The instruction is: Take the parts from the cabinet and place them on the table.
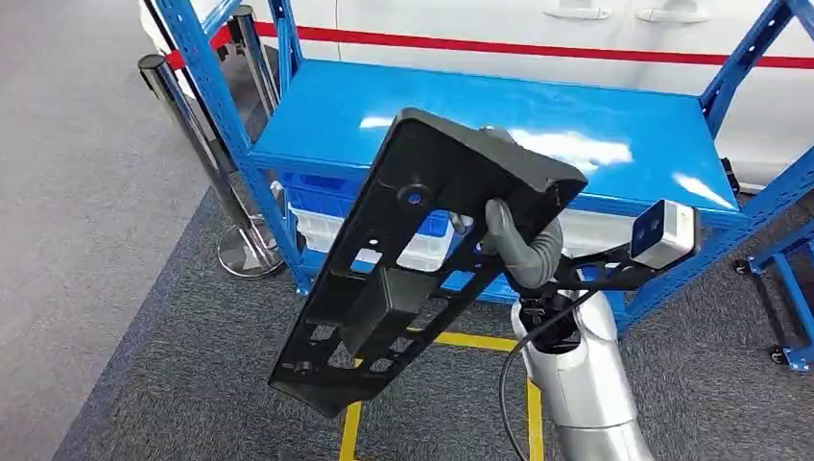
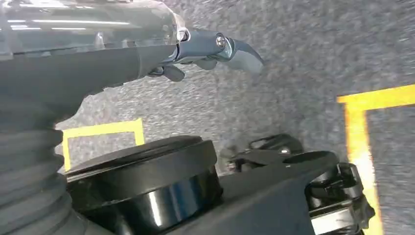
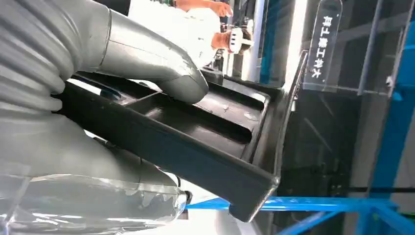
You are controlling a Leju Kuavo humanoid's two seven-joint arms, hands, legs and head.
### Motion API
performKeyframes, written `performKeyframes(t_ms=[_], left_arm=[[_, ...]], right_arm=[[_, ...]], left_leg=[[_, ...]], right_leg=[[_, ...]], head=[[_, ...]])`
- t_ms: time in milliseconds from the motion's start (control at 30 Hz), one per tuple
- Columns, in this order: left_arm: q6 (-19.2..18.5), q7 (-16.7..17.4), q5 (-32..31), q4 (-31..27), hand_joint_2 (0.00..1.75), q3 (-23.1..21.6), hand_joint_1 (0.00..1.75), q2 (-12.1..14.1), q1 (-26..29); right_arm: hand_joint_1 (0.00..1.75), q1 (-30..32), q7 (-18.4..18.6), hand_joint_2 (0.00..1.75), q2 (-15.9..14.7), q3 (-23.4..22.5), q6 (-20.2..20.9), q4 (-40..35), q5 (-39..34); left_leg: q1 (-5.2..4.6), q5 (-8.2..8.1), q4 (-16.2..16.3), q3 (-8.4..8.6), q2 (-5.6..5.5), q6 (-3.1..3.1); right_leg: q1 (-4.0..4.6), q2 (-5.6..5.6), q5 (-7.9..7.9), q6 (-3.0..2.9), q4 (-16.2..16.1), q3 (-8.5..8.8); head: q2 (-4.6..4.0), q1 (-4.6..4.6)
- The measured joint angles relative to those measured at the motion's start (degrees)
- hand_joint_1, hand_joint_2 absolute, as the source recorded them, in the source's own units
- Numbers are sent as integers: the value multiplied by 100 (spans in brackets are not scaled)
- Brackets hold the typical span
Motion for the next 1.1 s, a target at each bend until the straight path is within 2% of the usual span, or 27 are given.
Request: performKeyframes(t_ms=[33,67,100,133,167,233,267,300,333,400,433,467,500,533,567,600,633,733,767,800,833,900,933,967,1000,1067,1100], left_arm=[[5,-2,15,0,175,-2,0,0,7],[7,2,26,0,175,-2,0,0,13],[13,5,26,0,175,-4,0,0,33],[18,5,29,0,175,-4,0,7,49],[22,15,26,0,175,-7,0,9,56],[26,35,26,0,175,-15,0,7,72],[26,44,26,2,175,-24,0,-9,72],[31,59,26,2,175,-24,0,-2,65],[31,70,24,2,175,-26,0,-2,65],[31,81,24,2,175,-35,0,-2,75],[29,81,24,2,175,-35,0,0,70],[29,83,24,2,175,-37,0,0,64],[29,85,24,2,175,-42,0,0,62],[26,85,24,2,175,-44,0,0,61],[22,88,24,2,175,-44,0,-2,57],[18,90,22,2,175,-44,0,0,55],[13,90,22,2,175,-46,0,0,55],[5,88,29,2,175,-46,0,-4,51],[5,88,31,2,175,-46,0,-4,49],[5,88,31,2,175,-46,0,0,48],[4,85,35,2,175,-48,0,0,54],[5,70,42,2,175,-48,0,9,55],[5,72,40,2,175,-48,0,9,41],[5,72,40,2,175,-48,0,9,30],[5,79,37,2,175,-50,0,9,29],[-4,92,24,2,175,-66,0,9,40],[-15,99,24,2,175,-74,0,15,53]], right_arm=[[175,45,-2,175,0,0,0,18,9],[175,76,-7,175,0,0,4,33,11],[175,95,-18,175,0,0,11,33,24],[175,97,-31,175,2,-2,15,35,33],[175,116,-44,175,2,-2,20,37,48],[175,153,-66,175,2,-2,33,59,81],[175,172,-70,175,0,-15,33,68,99],[175,180,-81,175,0,-35,28,77,103],[175,180,-81,175,0,-42,20,81,125],[175,201,-87,175,-2,-59,11,111,162],[175,224,-94,175,-2,-68,7,125,182],[175,241,-96,175,-2,-74,0,142,212],[175,251,-101,175,-2,-77,-2,153,225],[175,254,-109,175,-4,-81,-7,155,236],[175,252,-122,175,-4,-87,-13,153,249],[175,248,-133,175,-2,-96,-13,151,265],[175,252,-144,175,-2,-96,-17,151,287],[175,301,-218,175,-11,-135,-30,153,367],[175,309,-234,175,-11,-146,-31,151,393],[175,313,-245,175,-9,-146,-28,149,413],[175,306,-260,175,-9,-153,-35,151,428],[175,336,-293,175,-4,-155,-39,153,455],[175,348,-293,175,-4,-155,-48,155,483],[175,362,-293,175,-4,-155,-61,155,510],[175,372,-293,175,-4,-160,-85,155,527],[175,375,-295,175,-4,-173,-140,140,571],[175,375,-297,175,-4,-181,-159,123,594]], left_leg=[[14,228,-293,255,-1,-6],[22,307,-735,588,-38,6],[30,73,-1304,1001,-200,35],[17,-90,-1724,1216,-237,61],[2,-151,-1757,1200,-217,84],[-37,-85,-1746,1137,-143,176],[37,-8,-1785,1115,-65,242],[26,38,-1784,1099,-18,272],[24,83,-1782,1046,26,320],[16,164,-1776,938,125,322],[16,201,-1768,886,173,316],[16,227,-1767,843,222,312],[16,246,-1762,813,273,299],[16,259,-1760,800,311,286],[16,266,-1760,799,357,274],[7,272,-1759,804,393,258],[-34,278,-1737,779,420,213],[-30,308,-1769,773,544,129],[-41,280,-1762,773,557,85],[-10,172,-1668,727,358,58],[-7,-58,-1349,591,183,64],[-7,-487,-452,200,76,60],[-6,-609,-41,21,70,54],[-4,-576,100,-37,71,55],[-4,-407,-64,45,70,60],[14,131,-942,456,9,76],[32,323,-1397,630,-193,97]], right_leg=[[-4,9,56,19,39,-109],[-9,65,109,52,83,-205],[-2,85,147,94,136,-301],[5,103,189,123,190,-347],[3,119,241,154,181,-370],[-7,186,362,233,124,-381],[-33,219,368,262,141,-413],[-36,180,193,297,269,-466],[-45,146,-99,329,602,-597],[-63,121,-611,391,1536,-916],[-72,111,-736,414,1858,-993],[-81,92,-721,421,1886,-930],[-92,70,-611,421,1640,-714],[-95,37,-447,410,1204,-389],[-91,-48,-270,385,620,4],[-68,-232,-275,348,167,262],[14,-263,-280,283,95,285],[26,-124,-253,183,117,199],[-20,-86,-208,115,52,212],[-35,-55,-184,83,25,218],[-40,-15,-164,42,25,196],[-23,69,-150,12,28,170],[-10,119,-142,0,35,154],[-7,176,-139,-2,48,147],[-7,248,-139,-1,65,145],[-9,392,-146,10,119,139],[-13,456,-158,29,161,107]], head=[[0,-2],[0,-2],[2,-4],[2,6],[2,7],[0,2],[0,4],[0,13],[0,48],[0,48],[0,48],[0,50],[0,48],[0,48],[0,50],[0,50],[0,50],[0,48],[2,41],[0,42],[2,33],[0,35],[0,35],[0,35],[0,35],[0,35],[0,37]])
